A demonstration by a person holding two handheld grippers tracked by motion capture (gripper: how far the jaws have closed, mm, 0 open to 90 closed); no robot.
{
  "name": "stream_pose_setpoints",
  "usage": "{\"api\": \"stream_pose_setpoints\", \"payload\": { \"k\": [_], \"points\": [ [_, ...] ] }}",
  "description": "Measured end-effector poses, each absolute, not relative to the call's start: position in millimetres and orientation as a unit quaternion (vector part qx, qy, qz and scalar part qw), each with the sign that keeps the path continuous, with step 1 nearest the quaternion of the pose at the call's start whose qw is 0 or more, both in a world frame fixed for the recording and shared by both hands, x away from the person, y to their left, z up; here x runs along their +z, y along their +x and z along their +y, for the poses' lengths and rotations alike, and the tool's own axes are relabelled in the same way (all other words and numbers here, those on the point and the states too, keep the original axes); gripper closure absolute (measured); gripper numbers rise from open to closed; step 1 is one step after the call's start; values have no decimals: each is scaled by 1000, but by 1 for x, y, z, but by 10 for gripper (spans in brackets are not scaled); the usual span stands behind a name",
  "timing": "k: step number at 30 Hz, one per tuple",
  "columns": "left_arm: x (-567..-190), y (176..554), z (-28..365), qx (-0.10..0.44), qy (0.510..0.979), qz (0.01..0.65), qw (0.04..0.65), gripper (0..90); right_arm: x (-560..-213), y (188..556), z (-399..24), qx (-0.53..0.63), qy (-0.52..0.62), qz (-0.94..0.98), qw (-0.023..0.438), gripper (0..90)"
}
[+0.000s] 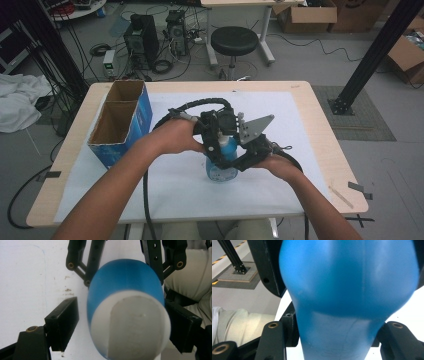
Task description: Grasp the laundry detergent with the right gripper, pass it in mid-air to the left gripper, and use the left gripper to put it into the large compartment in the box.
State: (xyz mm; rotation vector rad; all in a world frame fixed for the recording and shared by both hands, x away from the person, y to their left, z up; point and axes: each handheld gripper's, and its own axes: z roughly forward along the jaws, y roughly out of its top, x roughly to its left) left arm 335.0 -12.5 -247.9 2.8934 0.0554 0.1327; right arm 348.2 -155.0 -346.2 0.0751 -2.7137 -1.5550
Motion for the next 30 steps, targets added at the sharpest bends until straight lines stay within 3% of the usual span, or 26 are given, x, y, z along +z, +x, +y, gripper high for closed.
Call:
{"api": "stream_pose_setpoints", "payload": {
  "k": [30],
  "points": [
    [-249,333,-16,45,991,8,125,279,-345,347,-155,-497,23,-868,6,438]
  ]
}}
